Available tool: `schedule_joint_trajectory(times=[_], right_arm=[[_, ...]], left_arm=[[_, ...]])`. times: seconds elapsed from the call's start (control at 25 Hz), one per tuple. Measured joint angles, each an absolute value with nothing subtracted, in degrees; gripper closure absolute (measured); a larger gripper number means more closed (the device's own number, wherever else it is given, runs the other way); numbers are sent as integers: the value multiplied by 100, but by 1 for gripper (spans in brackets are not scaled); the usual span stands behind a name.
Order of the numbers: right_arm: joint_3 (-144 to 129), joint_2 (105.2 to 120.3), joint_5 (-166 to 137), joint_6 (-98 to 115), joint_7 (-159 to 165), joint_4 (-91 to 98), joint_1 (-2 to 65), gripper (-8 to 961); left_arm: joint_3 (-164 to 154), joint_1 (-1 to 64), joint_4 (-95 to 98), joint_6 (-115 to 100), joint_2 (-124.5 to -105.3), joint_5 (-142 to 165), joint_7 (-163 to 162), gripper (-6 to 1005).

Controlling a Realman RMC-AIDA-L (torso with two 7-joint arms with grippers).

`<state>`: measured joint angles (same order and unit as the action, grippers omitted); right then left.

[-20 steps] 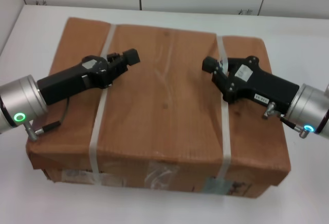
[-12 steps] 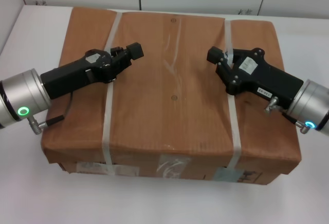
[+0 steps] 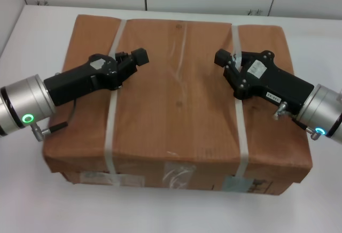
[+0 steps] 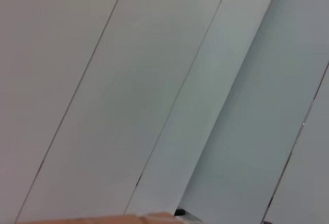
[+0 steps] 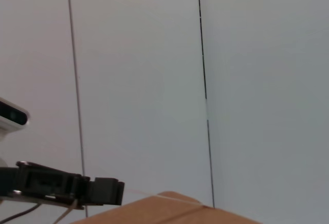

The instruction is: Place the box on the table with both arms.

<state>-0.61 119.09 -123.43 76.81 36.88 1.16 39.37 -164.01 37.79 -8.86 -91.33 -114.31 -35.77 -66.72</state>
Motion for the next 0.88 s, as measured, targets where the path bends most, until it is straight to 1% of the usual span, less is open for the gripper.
schedule_joint_trajectory(times=[0.16, 0.88], right_arm=[[-68, 11909, -12339, 7535, 3686, 116, 3930, 926], [-122, 11910, -12397, 6959, 3753, 74, 3899, 927]], left_arm=[[-16401, 3758, -885, -9053, -11476, -3561, -6617, 936], [-16409, 3754, -853, -8250, -11565, -3222, -6594, 935]])
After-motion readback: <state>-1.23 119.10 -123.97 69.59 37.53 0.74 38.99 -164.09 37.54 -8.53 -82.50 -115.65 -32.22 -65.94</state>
